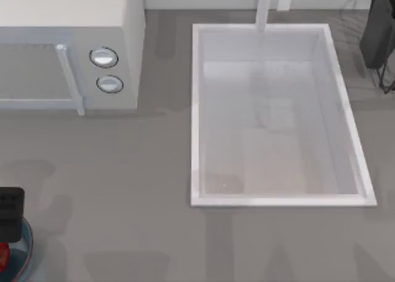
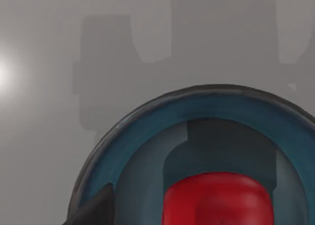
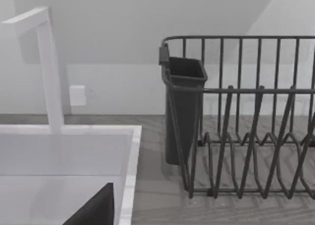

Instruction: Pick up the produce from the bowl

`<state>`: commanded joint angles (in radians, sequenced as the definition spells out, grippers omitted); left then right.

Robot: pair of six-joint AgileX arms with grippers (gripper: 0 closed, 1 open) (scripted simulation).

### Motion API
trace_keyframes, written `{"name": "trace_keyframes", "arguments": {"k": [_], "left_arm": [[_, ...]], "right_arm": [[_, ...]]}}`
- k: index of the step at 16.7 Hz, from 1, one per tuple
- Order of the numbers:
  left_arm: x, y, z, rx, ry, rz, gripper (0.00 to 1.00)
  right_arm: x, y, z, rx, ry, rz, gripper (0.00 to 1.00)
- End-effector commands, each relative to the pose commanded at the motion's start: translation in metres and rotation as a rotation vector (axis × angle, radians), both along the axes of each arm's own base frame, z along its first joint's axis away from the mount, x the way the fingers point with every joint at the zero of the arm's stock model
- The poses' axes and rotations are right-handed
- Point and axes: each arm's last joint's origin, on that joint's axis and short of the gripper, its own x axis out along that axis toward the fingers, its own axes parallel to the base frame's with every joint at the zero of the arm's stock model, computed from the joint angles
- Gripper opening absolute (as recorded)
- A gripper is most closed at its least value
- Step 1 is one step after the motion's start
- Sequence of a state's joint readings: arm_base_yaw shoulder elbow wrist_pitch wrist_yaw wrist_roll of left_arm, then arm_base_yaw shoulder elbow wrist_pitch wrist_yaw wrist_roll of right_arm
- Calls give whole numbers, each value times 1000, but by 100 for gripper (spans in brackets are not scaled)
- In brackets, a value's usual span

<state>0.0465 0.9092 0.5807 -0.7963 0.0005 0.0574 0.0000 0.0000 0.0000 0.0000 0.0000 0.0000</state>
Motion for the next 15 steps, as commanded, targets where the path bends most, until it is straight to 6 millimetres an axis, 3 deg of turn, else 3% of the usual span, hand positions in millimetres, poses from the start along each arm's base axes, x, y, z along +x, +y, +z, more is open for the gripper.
{"name": "trace_keyframes", "arguments": {"k": [6, 13, 15], "left_arm": [[33, 5, 1, -17, 407, -5, 100], [36, 5, 1, -18, 444, -9, 100], [37, 5, -7, -19, 450, -9, 100]], "right_arm": [[0, 0, 0, 0, 0, 0, 100], [0, 0, 0, 0, 0, 0, 100], [0, 0, 0, 0, 0, 0, 100]]}}
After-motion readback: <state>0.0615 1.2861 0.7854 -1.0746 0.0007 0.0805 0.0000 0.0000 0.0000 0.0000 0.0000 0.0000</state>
